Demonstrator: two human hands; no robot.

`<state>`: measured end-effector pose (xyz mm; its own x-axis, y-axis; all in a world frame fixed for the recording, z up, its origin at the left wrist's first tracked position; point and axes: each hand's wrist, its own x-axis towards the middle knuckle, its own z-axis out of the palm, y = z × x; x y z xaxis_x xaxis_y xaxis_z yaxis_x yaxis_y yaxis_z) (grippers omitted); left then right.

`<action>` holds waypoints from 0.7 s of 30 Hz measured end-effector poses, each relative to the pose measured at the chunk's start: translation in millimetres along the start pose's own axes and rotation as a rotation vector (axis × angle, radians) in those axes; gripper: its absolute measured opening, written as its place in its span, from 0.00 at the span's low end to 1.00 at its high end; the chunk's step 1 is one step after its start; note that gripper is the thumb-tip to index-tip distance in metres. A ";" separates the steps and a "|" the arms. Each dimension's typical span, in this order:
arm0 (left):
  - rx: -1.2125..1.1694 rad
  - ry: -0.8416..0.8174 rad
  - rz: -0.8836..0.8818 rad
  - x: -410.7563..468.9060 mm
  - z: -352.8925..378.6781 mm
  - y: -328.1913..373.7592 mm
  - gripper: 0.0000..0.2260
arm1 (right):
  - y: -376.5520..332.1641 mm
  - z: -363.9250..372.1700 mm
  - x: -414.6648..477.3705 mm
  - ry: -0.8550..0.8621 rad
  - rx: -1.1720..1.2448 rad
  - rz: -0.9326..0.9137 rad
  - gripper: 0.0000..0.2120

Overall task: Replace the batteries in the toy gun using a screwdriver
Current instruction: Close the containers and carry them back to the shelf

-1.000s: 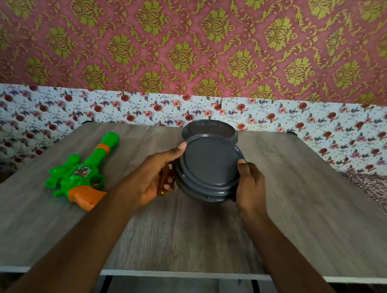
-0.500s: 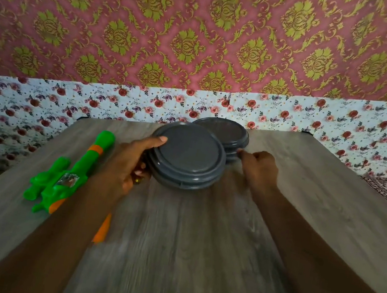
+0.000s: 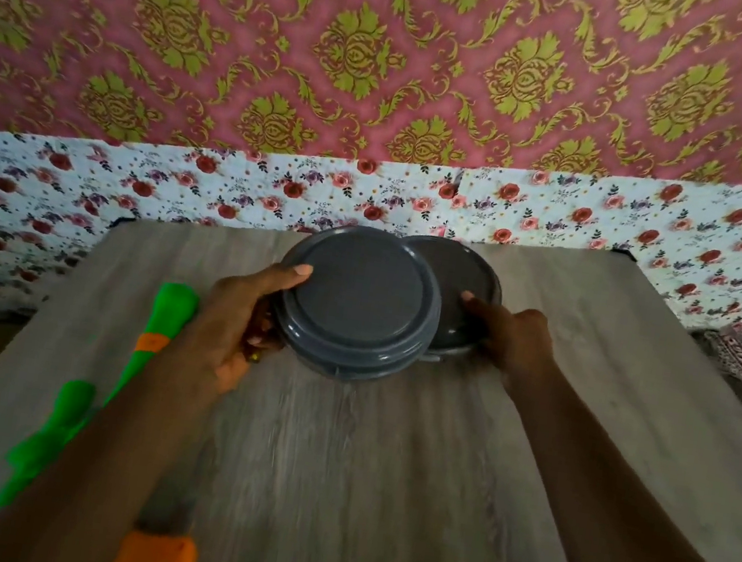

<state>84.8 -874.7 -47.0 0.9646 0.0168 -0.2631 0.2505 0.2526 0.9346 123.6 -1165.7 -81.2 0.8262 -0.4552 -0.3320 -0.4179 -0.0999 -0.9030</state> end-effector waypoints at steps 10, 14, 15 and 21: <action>-0.036 0.092 -0.175 -54.7 18.6 92.6 0.14 | -54.9 -31.3 -92.0 -0.032 0.157 0.220 0.28; -0.079 0.143 -0.194 -89.3 20.8 133.9 0.14 | -96.3 -49.0 -135.7 0.006 0.201 0.267 0.28; -0.093 0.147 -0.192 -96.3 21.5 142.5 0.12 | -104.6 -53.0 -143.3 0.008 0.219 0.269 0.29; -0.056 0.170 -0.154 -134.0 22.0 183.0 0.12 | -142.6 -74.2 -175.5 -0.039 0.345 0.212 0.38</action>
<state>3.1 -852.0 164.6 0.8868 0.1351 -0.4420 0.3838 0.3178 0.8670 10.2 -1137.2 126.1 0.7521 -0.3992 -0.5244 -0.4341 0.2985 -0.8499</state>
